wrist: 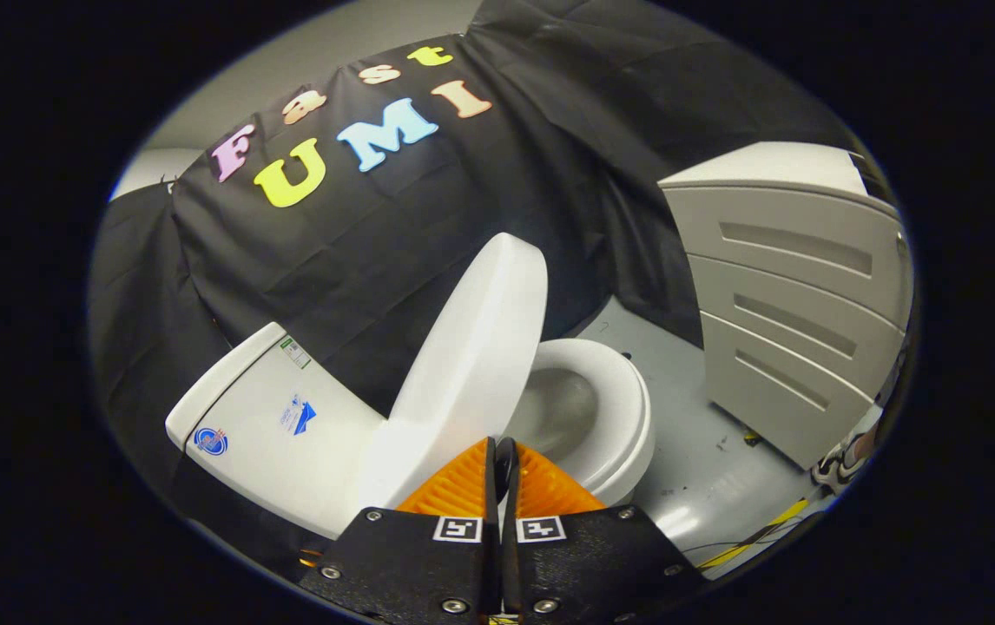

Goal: Open the toilet lid.

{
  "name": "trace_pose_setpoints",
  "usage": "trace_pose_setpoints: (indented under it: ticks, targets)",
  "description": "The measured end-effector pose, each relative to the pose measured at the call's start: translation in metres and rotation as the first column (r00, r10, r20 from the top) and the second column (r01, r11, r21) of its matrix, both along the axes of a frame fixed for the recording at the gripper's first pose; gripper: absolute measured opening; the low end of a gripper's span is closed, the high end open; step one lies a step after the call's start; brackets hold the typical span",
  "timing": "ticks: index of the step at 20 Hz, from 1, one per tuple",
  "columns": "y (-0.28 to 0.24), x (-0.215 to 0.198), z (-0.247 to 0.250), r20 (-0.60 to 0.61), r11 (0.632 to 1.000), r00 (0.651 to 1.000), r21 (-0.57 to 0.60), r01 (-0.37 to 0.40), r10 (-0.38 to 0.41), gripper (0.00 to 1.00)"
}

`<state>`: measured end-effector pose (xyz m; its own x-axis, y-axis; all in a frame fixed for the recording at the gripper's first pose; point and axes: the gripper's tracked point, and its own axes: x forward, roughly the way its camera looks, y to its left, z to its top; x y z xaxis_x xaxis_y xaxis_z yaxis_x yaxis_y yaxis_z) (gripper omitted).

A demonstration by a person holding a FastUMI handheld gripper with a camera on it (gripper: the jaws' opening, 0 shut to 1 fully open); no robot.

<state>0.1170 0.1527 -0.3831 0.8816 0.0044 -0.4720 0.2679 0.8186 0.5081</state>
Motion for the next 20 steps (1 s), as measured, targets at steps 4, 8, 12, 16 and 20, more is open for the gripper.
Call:
trace_pose_setpoints:
  ticks: [4,8,12,16,20]
  targets:
    - [0.010,0.005,0.023,0.043,0.999,0.999,0.024,0.025,-0.026,0.00]
    - [0.013,0.004,0.027,0.019,0.999,0.999,0.023,0.049,-0.049,0.00]
    - [0.018,0.006,0.034,0.003,0.997,0.997,-0.018,0.072,-0.072,0.00]
    - [0.029,0.007,0.047,-0.016,0.989,0.999,-0.142,0.047,-0.049,0.00]
    - [0.041,0.011,0.065,-0.014,0.972,1.000,-0.235,0.009,-0.013,0.00]
